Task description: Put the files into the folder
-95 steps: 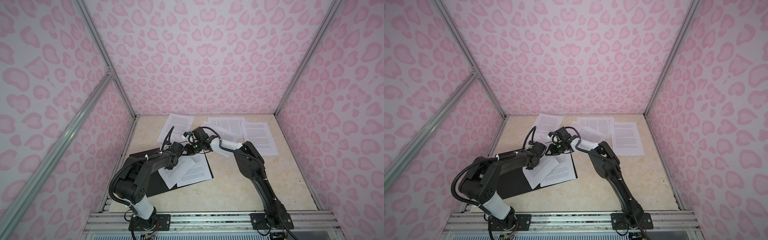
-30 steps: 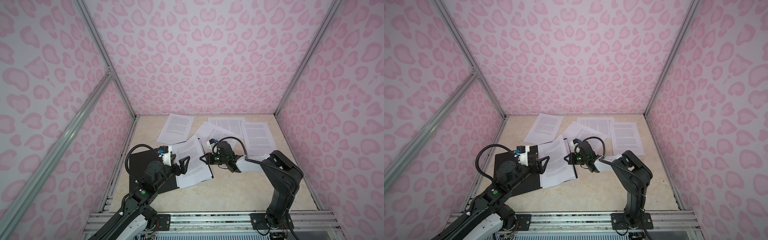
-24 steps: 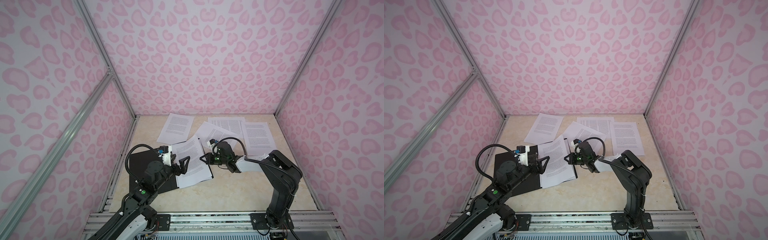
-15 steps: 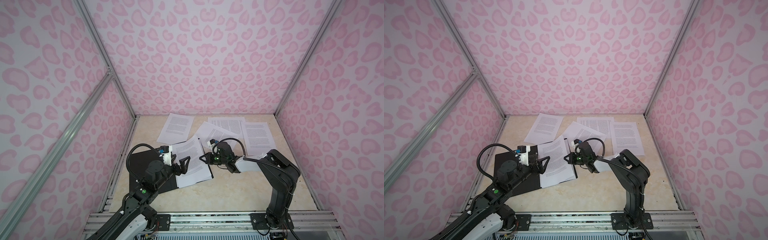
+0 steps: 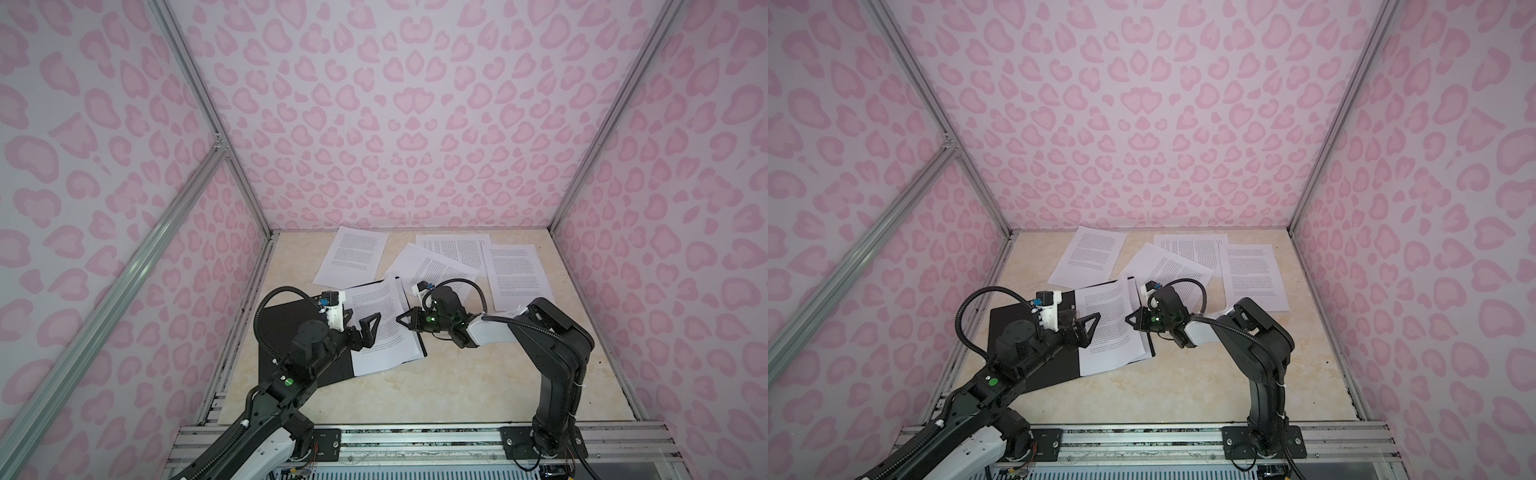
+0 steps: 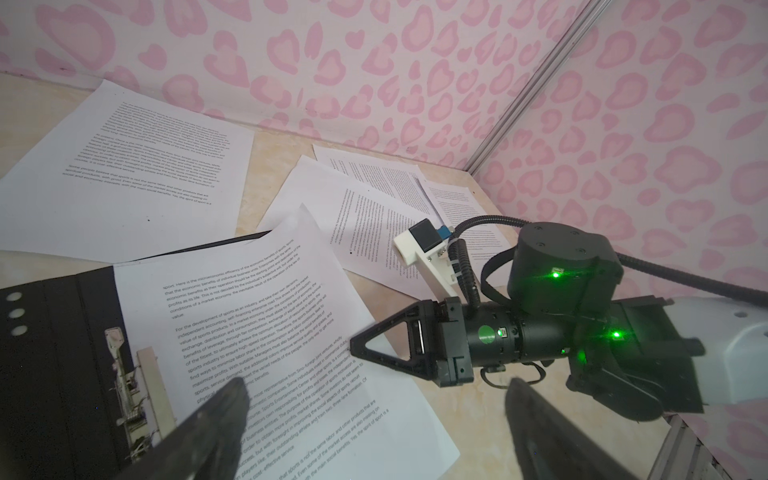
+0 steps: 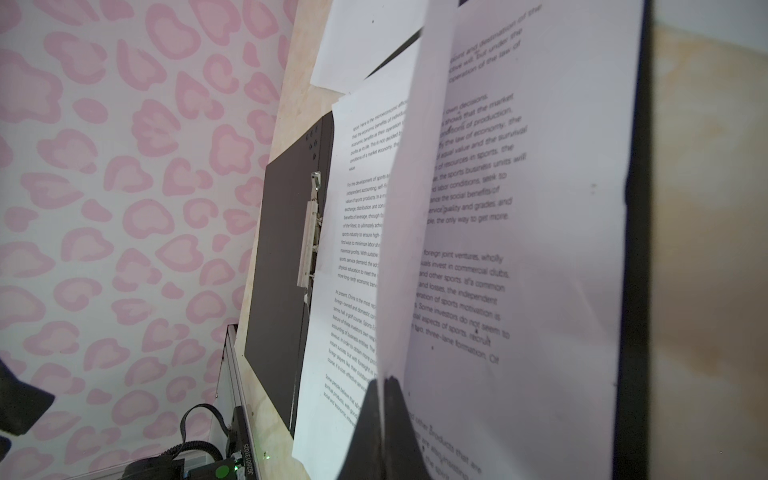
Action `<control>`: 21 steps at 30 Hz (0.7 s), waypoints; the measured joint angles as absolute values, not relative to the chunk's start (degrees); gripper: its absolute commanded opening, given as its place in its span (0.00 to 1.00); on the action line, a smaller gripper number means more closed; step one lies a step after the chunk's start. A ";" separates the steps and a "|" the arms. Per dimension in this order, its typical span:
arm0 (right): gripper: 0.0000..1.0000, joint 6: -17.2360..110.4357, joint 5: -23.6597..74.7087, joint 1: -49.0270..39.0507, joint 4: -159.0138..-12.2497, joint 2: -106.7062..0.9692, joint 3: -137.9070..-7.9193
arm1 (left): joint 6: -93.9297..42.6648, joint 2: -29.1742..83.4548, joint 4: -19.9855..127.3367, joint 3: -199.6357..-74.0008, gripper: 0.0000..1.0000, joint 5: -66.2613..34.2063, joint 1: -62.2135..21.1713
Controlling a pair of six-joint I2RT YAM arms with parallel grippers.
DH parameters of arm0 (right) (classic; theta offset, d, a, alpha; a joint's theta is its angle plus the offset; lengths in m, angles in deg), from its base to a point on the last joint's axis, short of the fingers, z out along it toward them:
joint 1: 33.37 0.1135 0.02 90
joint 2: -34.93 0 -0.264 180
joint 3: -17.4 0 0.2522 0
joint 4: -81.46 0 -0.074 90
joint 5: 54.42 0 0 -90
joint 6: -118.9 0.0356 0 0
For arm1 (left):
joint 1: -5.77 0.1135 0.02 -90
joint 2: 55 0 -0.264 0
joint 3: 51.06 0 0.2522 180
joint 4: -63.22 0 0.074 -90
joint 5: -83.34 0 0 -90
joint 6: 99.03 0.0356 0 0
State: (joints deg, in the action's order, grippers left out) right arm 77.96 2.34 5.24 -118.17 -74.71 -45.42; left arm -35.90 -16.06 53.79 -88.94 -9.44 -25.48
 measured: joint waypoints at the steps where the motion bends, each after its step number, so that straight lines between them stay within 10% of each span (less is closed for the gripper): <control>1: 0.09 77.91 2.32 5.26 -118.17 -74.71 -45.44 | -35.90 -15.96 53.79 -88.94 0.97 -9.44 -25.48; 11: 0.61 72.52 5.27 4.69 -110.47 -71.41 -46.73 | -35.90 -15.82 53.79 -89.16 0.97 -9.64 -25.48; 21: 0.68 61.26 15.55 -0.51 -90.61 -70.91 -56.52 | -36.03 -14.10 53.42 -89.66 0.97 -7.67 -25.48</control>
